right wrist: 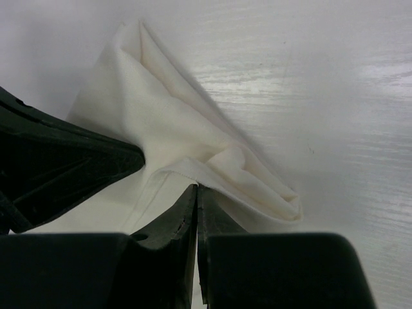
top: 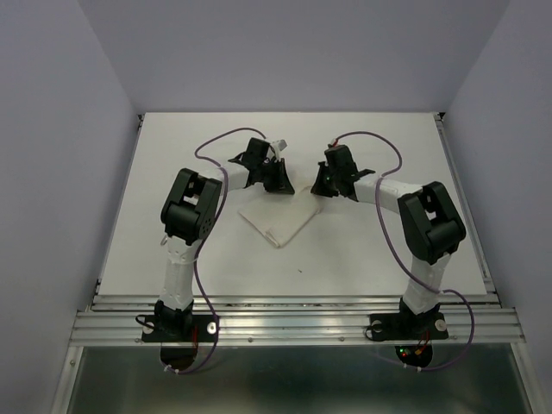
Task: Fold the napkin into a case and place the utensils inside
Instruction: Pick up the 2/3-rectangle-folded napkin from the center of the board.
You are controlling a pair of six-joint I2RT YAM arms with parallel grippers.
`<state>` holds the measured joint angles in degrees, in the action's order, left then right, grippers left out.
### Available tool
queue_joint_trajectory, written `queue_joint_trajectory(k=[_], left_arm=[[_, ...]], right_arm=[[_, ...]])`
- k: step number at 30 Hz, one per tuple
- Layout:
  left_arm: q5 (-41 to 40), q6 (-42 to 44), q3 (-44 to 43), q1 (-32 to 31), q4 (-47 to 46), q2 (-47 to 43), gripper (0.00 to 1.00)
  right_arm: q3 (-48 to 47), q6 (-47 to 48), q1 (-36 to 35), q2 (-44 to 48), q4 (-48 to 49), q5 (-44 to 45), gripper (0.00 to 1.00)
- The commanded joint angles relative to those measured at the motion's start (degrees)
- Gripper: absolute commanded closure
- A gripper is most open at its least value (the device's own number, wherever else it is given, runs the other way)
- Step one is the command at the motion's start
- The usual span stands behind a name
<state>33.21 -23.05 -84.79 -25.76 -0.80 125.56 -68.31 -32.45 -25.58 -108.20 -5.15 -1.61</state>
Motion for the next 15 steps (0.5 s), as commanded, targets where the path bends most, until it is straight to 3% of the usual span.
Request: queue_joint_trajectory(k=[1, 15], left_arm=[[1.4, 1.6, 1.9, -0.9, 0.0, -1.5, 1.0], [1.8, 2.5, 5.3, -1.6, -1.2, -2.9, 1.0]], right_arm=[[-3.8, -0.4, -0.4, -1.0, 1.7, 3.9, 0.93], [-4.9, -0.4, -0.4, -5.1, 1.6, 6.3, 0.93]])
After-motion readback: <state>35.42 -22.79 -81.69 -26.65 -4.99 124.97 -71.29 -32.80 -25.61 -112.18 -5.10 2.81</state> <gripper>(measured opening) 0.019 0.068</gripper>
